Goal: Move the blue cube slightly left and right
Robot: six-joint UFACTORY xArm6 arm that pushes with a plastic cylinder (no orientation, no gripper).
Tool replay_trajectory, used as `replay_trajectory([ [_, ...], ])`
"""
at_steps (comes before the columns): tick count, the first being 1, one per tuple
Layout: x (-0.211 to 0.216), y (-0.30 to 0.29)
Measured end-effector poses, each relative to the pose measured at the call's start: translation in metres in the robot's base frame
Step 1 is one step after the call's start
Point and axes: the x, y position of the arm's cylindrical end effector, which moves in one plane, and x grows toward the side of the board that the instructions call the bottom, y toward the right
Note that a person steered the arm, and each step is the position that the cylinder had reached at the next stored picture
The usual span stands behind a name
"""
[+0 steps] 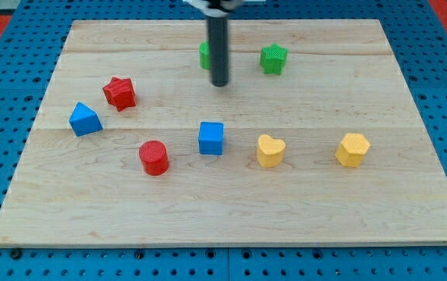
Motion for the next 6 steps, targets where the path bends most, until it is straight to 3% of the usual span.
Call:
replay_trajectory([
  [2,-0.076,0.076],
  [3,-0.063,0.103],
  [4,-0.007,0.094],
  [6,0.105,-0.006],
])
